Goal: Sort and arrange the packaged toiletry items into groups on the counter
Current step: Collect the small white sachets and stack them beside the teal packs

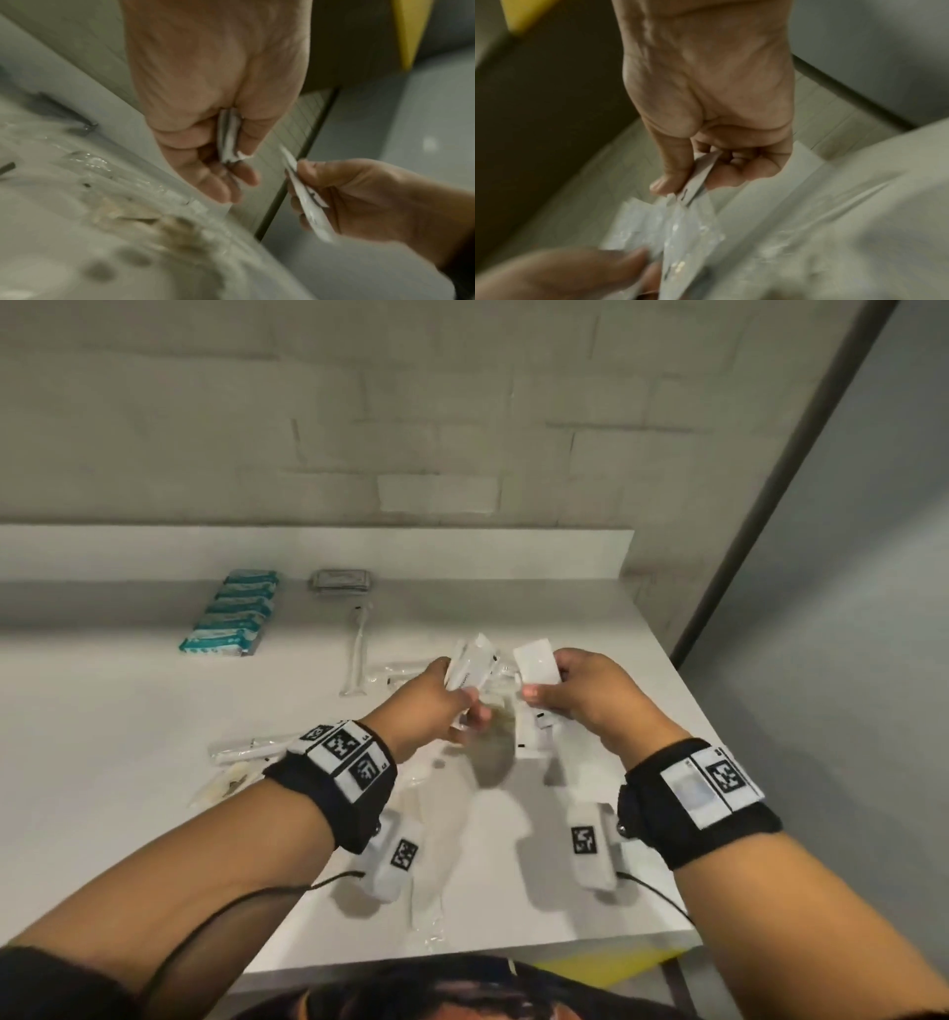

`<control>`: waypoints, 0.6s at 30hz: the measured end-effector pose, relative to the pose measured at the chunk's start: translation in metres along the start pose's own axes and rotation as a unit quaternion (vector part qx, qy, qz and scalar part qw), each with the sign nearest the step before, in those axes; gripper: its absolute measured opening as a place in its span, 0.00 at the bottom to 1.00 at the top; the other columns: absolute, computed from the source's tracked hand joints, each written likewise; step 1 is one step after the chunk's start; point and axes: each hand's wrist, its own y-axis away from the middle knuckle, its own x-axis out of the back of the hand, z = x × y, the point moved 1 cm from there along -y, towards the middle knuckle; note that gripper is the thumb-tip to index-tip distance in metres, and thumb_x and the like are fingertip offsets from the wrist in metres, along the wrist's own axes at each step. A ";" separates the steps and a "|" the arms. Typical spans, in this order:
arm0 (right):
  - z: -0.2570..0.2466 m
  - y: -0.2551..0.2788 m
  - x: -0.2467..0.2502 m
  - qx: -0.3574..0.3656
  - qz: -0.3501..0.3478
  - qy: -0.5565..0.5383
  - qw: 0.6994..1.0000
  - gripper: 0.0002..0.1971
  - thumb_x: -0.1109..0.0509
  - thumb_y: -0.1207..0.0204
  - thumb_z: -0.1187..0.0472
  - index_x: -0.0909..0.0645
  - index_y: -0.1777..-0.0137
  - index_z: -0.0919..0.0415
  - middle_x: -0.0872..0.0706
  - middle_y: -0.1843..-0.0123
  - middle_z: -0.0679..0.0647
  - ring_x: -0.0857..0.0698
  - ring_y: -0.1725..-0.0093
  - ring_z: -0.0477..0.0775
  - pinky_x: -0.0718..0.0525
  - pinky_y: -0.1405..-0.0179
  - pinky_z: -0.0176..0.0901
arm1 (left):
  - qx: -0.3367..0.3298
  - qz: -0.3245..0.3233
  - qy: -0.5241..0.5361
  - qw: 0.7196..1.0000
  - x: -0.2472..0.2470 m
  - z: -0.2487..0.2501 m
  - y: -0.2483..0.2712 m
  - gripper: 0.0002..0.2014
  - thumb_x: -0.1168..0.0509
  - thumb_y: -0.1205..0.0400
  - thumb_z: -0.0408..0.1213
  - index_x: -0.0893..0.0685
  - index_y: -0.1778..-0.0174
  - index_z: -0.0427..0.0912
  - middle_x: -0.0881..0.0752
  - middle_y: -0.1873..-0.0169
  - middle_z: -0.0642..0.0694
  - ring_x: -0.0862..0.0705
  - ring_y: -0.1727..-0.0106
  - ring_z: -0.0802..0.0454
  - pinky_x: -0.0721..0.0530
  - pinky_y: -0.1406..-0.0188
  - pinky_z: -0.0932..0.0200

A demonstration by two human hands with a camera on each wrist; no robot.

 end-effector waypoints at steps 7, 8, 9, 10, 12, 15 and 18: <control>-0.028 0.009 -0.044 0.033 0.071 -0.157 0.984 0.14 0.18 0.34 0.67 0.23 0.59 0.59 0.13 0.61 0.56 0.16 0.63 0.53 0.18 0.62 0.45 | 0.013 -0.147 0.191 0.970 0.011 0.016 0.019 0.15 0.41 0.13 0.36 0.23 0.31 0.38 0.13 0.40 0.36 0.12 0.45 0.33 0.10 0.57 0.49; -0.026 0.008 -0.046 0.031 0.085 -0.157 0.984 0.16 0.18 0.34 0.66 0.25 0.59 0.59 0.15 0.61 0.57 0.17 0.63 0.52 0.19 0.62 0.45 | 0.012 -0.144 0.178 0.973 0.014 0.015 0.019 0.15 0.41 0.13 0.32 0.23 0.31 0.38 0.13 0.40 0.35 0.12 0.45 0.34 0.10 0.58 0.51; -0.026 0.008 -0.048 0.034 0.100 -0.157 0.982 0.16 0.19 0.33 0.66 0.26 0.59 0.58 0.15 0.61 0.56 0.17 0.63 0.51 0.20 0.64 0.44 | 0.011 -0.137 0.170 0.976 0.018 0.015 0.019 0.15 0.41 0.14 0.30 0.23 0.31 0.38 0.13 0.41 0.35 0.11 0.47 0.36 0.11 0.58 0.52; -0.027 0.008 -0.049 0.040 0.115 -0.156 0.980 0.15 0.20 0.31 0.66 0.26 0.59 0.58 0.16 0.61 0.54 0.18 0.64 0.50 0.22 0.64 0.41 | 0.013 -0.128 0.167 0.978 0.024 0.014 0.019 0.14 0.41 0.14 0.29 0.22 0.33 0.38 0.12 0.43 0.36 0.10 0.48 0.39 0.11 0.58 0.52; -0.031 0.009 -0.049 0.067 0.141 -0.168 0.973 0.12 0.24 0.29 0.70 0.24 0.62 0.57 0.18 0.62 0.50 0.20 0.64 0.47 0.23 0.62 0.39 | 0.018 -0.114 0.173 0.978 0.035 0.011 0.019 0.11 0.41 0.14 0.29 0.19 0.38 0.40 0.09 0.48 0.40 0.09 0.52 0.43 0.11 0.59 0.54; -0.035 0.015 -0.050 0.133 0.168 -0.123 0.969 0.22 0.35 0.35 0.84 0.19 0.69 0.53 0.19 0.48 0.45 0.21 0.45 0.45 0.26 0.45 0.38 | 0.029 -0.103 0.193 0.975 0.047 0.009 0.019 0.10 0.40 0.14 0.32 0.19 0.39 0.39 0.08 0.49 0.41 0.09 0.51 0.43 0.10 0.61 0.54; -0.036 0.015 -0.058 0.204 0.160 -0.045 0.965 0.28 0.41 0.39 0.85 0.14 0.70 0.48 0.25 0.32 0.34 0.32 0.25 0.43 0.35 0.29 0.33 | 0.038 -0.125 0.219 0.967 0.053 0.011 0.021 0.12 0.40 0.13 0.36 0.20 0.36 0.38 0.09 0.51 0.40 0.09 0.52 0.40 0.09 0.64 0.54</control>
